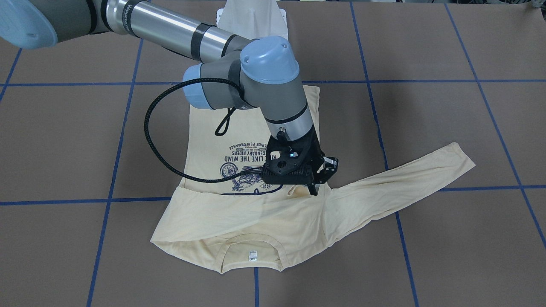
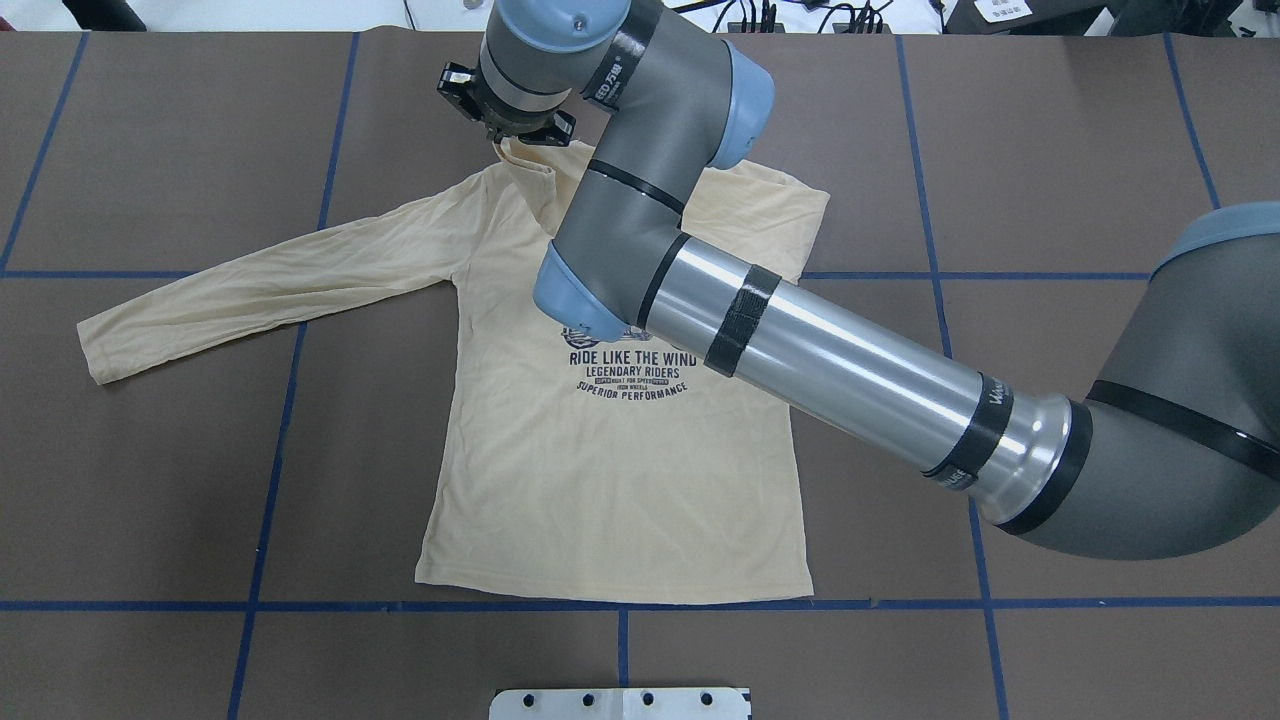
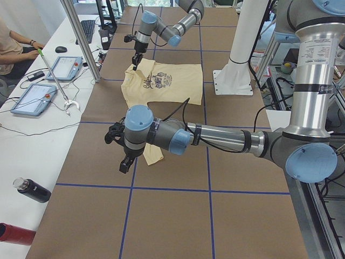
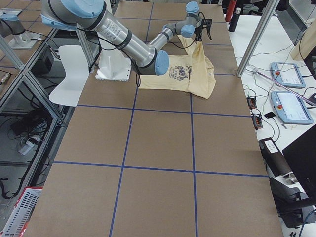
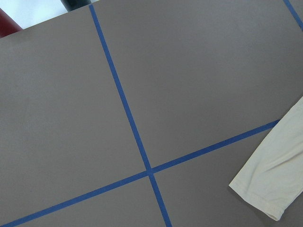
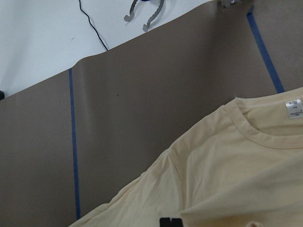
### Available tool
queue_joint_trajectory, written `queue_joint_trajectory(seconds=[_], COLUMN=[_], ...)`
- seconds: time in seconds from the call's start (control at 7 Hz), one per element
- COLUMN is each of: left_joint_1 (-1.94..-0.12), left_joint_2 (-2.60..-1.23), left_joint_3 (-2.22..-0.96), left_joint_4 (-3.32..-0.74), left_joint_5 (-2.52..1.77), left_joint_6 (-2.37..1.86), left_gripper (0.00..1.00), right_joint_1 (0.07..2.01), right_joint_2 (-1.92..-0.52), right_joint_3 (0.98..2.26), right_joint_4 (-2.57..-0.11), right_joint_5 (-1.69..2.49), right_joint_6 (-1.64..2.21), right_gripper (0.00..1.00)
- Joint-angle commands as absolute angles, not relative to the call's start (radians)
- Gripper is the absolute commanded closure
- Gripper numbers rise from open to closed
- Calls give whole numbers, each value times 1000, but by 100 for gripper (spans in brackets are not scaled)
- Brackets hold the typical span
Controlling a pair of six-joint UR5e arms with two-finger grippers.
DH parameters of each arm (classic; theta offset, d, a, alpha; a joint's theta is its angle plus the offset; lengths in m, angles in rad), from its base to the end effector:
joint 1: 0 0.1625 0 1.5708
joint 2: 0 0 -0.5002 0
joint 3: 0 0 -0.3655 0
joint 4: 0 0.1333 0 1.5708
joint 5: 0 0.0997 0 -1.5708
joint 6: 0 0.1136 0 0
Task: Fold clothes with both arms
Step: 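Lift the cuff with the right gripper and carry it across toward the collar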
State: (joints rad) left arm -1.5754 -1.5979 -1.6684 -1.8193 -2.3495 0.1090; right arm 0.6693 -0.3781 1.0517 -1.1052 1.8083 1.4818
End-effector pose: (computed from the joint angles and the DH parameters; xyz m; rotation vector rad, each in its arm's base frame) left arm -0.0558 -0.4983 0.6560 0.3979 0.7494 0.2433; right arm -0.6339 -0.6373 0.0748 0.2247 -1.1381 0.3791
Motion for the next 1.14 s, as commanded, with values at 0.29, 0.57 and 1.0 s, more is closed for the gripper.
queue_joint_trajectory(seconds=[0.29, 0.57, 1.0], left_joint_1=[-1575, -1574, -1568], left_joint_2=[-1598, -1600, -1606], left_joint_3=[-1675, -1669, -1525], left_joint_4=[-1818, -1845, -2085], left_joint_5=[-2350, -2352, -2376], left_joint_6=[109, 109, 53], left_gripper=[0, 0, 0], right_joint_1=[632, 606, 636], right_joint_2=[-319, -246, -212], right_joint_3=[899, 830, 767], right_joint_4=[-1014, -1009, -1022], right_joint_5=[1743, 1683, 1680], right_joint_6=[1486, 1573, 1720], right_gripper=[22, 1, 1])
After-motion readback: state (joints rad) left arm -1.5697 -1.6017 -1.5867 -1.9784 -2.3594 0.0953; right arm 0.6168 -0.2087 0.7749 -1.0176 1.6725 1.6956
